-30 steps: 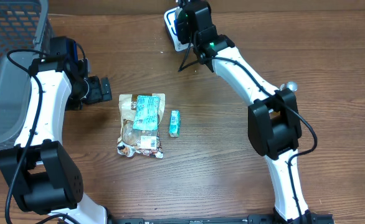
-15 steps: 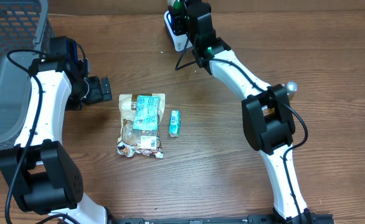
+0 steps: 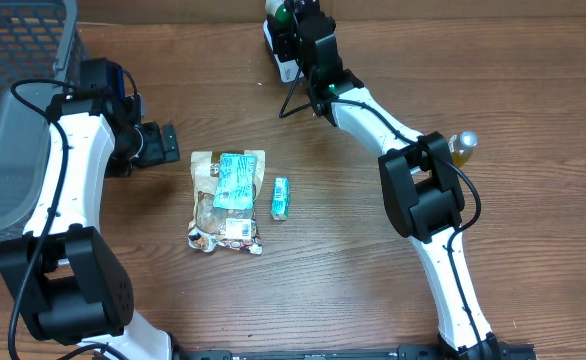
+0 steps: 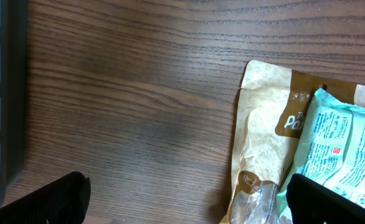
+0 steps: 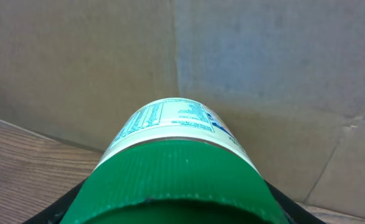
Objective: Scan the item barcode
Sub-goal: 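Bring the green jar back and lower it onto the table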
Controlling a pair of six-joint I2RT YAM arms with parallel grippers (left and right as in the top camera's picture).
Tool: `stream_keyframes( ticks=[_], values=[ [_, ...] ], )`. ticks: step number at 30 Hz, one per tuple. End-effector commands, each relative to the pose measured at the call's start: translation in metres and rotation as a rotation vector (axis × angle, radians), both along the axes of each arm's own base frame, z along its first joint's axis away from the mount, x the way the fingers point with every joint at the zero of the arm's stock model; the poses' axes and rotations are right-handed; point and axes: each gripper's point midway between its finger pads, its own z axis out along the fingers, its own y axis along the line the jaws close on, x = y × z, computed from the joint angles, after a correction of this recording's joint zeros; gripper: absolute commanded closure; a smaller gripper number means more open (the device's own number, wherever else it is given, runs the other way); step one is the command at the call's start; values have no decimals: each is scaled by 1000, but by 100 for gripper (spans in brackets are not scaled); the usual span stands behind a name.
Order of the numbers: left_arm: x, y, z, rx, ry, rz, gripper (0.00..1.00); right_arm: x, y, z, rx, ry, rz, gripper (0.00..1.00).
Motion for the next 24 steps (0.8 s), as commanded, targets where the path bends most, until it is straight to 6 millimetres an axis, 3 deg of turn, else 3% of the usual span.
stream_keyframes(
  ticks=[1, 9, 14, 19, 24],
  values=[
    [6, 1, 2, -5, -10, -5, 0, -2, -3, 53, 45, -75, -7, 92],
    [6, 1, 2, -5, -10, -4, 1, -23, -15, 134, 60, -109, -9, 92],
    [6, 1, 2, -5, -10, -4, 0, -52, -33, 162, 11, -2, -15, 92],
    [6, 1, 2, -5, -10, -4, 1, -103, -65, 153, -10, 264, -63, 92],
    [6, 1, 2, -5, -10, -5, 0, -170, -116, 104, -36, 652, -196, 91]
  ],
)
